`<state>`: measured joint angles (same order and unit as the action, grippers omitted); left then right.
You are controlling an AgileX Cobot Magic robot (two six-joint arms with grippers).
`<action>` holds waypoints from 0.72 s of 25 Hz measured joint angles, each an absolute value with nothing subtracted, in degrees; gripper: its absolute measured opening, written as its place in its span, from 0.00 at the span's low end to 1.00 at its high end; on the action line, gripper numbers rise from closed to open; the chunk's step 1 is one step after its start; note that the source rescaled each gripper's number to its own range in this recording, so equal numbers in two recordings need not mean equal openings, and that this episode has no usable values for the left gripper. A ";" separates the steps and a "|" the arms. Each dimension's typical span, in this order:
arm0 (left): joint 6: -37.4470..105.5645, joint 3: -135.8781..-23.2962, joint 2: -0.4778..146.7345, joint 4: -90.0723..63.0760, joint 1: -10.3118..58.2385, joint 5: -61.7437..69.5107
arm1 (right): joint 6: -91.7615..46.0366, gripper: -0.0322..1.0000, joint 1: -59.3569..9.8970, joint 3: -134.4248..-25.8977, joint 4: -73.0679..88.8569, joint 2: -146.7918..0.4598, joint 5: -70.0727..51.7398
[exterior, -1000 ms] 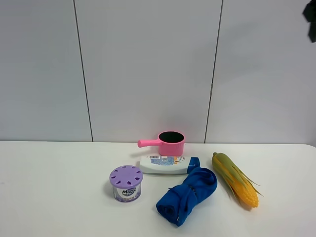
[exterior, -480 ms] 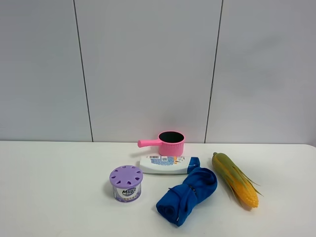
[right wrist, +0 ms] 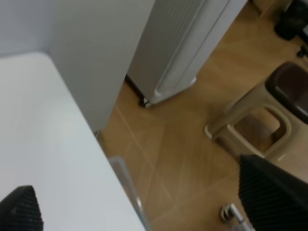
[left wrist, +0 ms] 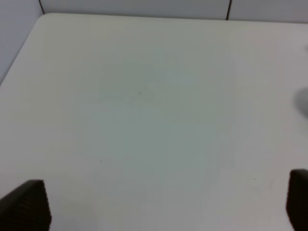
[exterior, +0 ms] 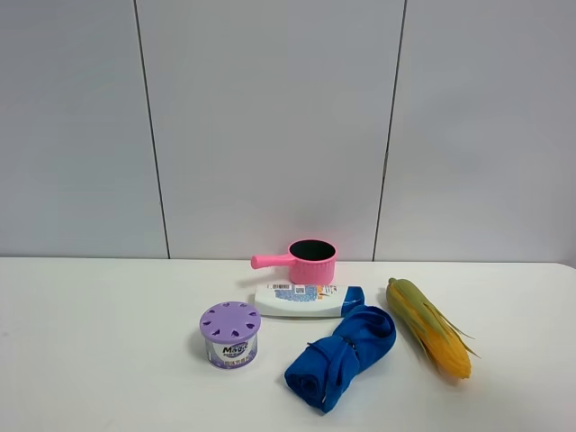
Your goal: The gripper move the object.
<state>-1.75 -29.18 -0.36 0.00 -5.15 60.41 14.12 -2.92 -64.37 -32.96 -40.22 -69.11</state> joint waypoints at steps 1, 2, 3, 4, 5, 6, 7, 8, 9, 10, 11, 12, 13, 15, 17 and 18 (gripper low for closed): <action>-1.75 -29.18 -0.36 0.00 -5.15 60.41 | 14.06 0.67 -2.92 -60.99 -32.01 -37.21 -69.29; -1.75 -29.18 -0.36 0.00 -5.15 60.41 | 14.01 0.67 -2.92 -57.56 -30.81 -34.09 -69.49; -1.75 -29.18 -0.36 0.00 -5.15 60.41 | 14.02 0.67 -2.92 -54.76 -29.31 -31.42 -69.56; -1.75 -29.18 -0.36 0.00 -5.15 60.41 | 13.96 0.67 -2.92 -51.05 -26.72 -27.73 -69.34; -1.75 -29.18 -0.36 0.00 -5.15 60.41 | 13.66 0.67 -2.92 -48.48 -24.51 -25.13 -68.82; -1.75 -29.18 -0.36 0.00 -5.15 60.41 | 13.05 0.67 -2.92 -45.97 -21.67 -22.16 -68.02; -1.75 -29.18 -0.36 0.00 -5.15 60.41 | 12.47 0.67 -2.92 -42.57 -18.66 -19.47 -67.12; -1.75 -29.18 -0.36 0.00 -5.15 60.41 | 12.09 0.67 -2.92 -40.27 -15.77 -17.00 -66.56; -1.75 -29.18 -0.36 0.00 -5.15 60.41 | 11.73 0.67 -2.92 -38.11 -13.61 -15.11 -66.02; -1.75 -29.18 -0.36 0.00 -5.15 60.41 | 11.30 0.67 -2.92 -35.46 -11.50 -13.00 -65.49; -1.75 -29.18 -0.36 0.00 -5.15 60.41 | 10.90 0.67 -2.92 -33.90 -10.10 -11.16 -65.09; -1.75 -29.18 -0.36 0.00 -5.15 60.41 | 10.57 0.67 -2.92 -32.35 -8.80 -9.77 -64.39; -1.75 -29.18 -0.36 0.00 -5.15 60.41 | 10.40 0.67 -2.92 -31.16 -8.13 -8.34 -64.02; -1.75 -29.18 -0.36 0.00 -5.15 60.41 | 9.84 0.67 -2.92 -29.60 -7.12 -6.21 -63.79; -1.75 -29.18 -0.36 0.00 -5.15 60.41 | 7.96 0.67 -2.92 -28.91 -6.14 -4.53 -62.68; -1.75 -29.18 -0.36 0.00 -5.15 60.41 | 6.77 0.67 -2.92 -28.54 -5.71 -4.11 -62.05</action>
